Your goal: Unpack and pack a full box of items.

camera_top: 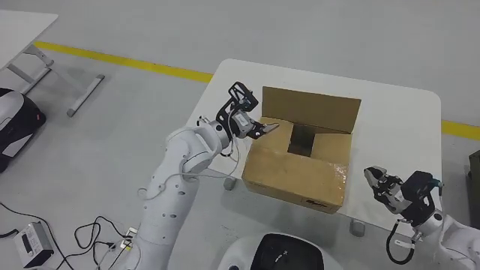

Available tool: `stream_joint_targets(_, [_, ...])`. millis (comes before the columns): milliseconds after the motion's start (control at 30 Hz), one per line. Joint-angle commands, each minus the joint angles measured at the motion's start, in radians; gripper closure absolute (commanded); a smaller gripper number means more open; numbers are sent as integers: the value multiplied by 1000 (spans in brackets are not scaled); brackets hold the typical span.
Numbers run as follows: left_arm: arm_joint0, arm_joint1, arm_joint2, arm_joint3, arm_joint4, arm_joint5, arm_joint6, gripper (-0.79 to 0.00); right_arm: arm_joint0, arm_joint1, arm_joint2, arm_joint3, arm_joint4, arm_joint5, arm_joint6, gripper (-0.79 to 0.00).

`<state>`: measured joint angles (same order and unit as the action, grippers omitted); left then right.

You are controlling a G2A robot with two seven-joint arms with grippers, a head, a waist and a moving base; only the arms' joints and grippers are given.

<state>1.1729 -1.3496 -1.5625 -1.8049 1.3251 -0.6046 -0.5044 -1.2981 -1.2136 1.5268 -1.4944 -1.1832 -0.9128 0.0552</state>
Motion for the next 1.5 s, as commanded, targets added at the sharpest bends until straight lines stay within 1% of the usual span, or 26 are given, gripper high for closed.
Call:
stream_joint_targets(0, [1,0,1,0,-1,-1,1,-785,0,0,0,0,0,-1,0,0])
stream_joint_targets(100, [1,0,1,0,-1,-1,1,-785,-1,0,1,-1,1,5,-1,0])
stream_joint_targets(133, [1,0,1,0,-1,-1,1,-785,-3,-1,-2,-8,25,11,-13,0])
stream_joint_targets(167, [1,0,1,0,-1,-1,1,-785,-2,-1,-9,1,78,-16,-15,0])
stream_joint_targets(200, [1,0,1,0,-1,-1,1,-785,10,1,-10,15,124,-37,12,0])
stream_joint_targets(267, [1,0,1,0,-1,-1,1,-785,38,5,-8,17,177,-24,79,0])
stream_joint_targets(333, [1,0,1,0,-1,-1,1,-785,64,8,-21,23,259,-33,155,0])
stream_joint_targets(400, [1,0,1,0,-1,-1,1,-785,98,12,-35,27,316,-17,247,0])
stream_joint_targets(467, [1,0,1,0,-1,-1,1,-785,118,14,-59,28,359,-6,318,-22])
stream_joint_targets(500, [1,0,1,0,-1,-1,1,-785,131,15,-73,35,382,-5,353,-34])
stream_joint_targets(567, [1,0,1,0,-1,-1,1,-785,156,17,-95,48,397,25,416,-197])
stream_joint_targets(600, [1,0,1,0,-1,-1,1,-785,167,17,-109,51,398,33,440,-209])
stream_joint_targets(633, [1,0,1,0,-1,-1,1,-785,176,17,-120,56,407,38,452,-268])
stream_joint_targets(667, [1,0,1,0,-1,-1,1,-785,183,17,-131,68,417,46,461,-286])
stream_joint_targets(767, [1,0,1,0,-1,-1,1,-785,204,18,-155,89,417,59,483,-286])
stream_joint_targets(833, [1,0,1,0,-1,-1,1,-785,214,18,-165,103,419,66,488,-320])
stream_joint_targets(1067, [1,0,1,0,-1,-1,1,-785,243,23,-201,151,428,55,515,-385])
stream_joint_targets(1133, [1,0,1,0,-1,-1,1,-785,252,25,-215,161,432,46,530,-388])
stream_joint_targets(1200, [1,0,1,0,-1,-1,1,-785,259,26,-227,169,434,40,540,-419])
stream_joint_targets(1300, [1,0,1,0,-1,-1,1,-785,266,28,-240,173,448,30,553,-425])
stream_joint_targets(1400, [1,0,1,0,-1,-1,1,-785,265,32,-249,169,486,2,554,-369])
stream_joint_targets(1467, [1,0,1,0,-1,-1,1,-785,266,35,-249,167,501,3,563,-342])
